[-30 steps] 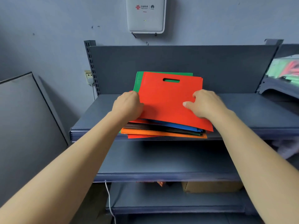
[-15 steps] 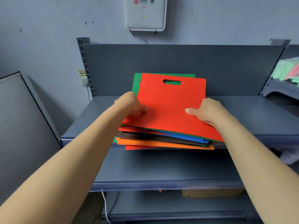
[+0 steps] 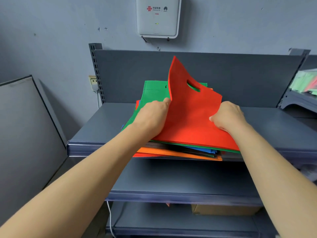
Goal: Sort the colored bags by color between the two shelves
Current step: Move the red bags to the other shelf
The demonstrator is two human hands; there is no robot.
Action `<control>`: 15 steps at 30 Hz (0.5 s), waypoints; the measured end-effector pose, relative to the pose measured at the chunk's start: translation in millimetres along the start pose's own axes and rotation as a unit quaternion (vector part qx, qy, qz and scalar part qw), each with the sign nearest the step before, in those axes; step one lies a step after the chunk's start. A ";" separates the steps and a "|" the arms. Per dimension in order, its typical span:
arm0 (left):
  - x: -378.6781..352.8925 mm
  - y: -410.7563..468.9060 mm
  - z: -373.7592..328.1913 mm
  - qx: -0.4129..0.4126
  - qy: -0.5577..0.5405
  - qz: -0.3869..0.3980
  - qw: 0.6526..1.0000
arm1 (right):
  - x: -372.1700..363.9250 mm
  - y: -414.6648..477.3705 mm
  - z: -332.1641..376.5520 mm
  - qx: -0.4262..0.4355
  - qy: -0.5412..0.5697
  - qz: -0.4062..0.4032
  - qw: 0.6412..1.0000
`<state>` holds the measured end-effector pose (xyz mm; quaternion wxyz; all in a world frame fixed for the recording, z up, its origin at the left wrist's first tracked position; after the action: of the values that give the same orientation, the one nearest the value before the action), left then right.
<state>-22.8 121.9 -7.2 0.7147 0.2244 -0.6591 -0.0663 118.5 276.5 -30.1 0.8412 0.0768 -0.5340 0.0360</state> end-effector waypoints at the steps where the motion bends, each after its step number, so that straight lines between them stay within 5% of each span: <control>1: 3.4 -1.1 -3.9 -0.005 0.007 -0.008 1.000 | 3.7 -1.1 -0.1 0.000 0.006 -0.007 1.000; 15: 32.9 -34.4 -53.8 -0.039 0.125 -0.045 0.990 | 35.4 -33.5 7.9 0.080 0.101 -0.012 0.992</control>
<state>40.4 90.9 7.1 0.7960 0.2323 -0.5509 -0.0950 131.4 241.4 2.2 0.8824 0.1463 -0.4407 0.0757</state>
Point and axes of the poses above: each hand's wrist, its own y-axis towards the middle knuckle, its own x-axis out of the back of the hand, z = x × y, the point moved 8 cm from there along y, towards the middle knuckle, and after that the axes turned 10 degrees about -x, right-handed, at the moved point
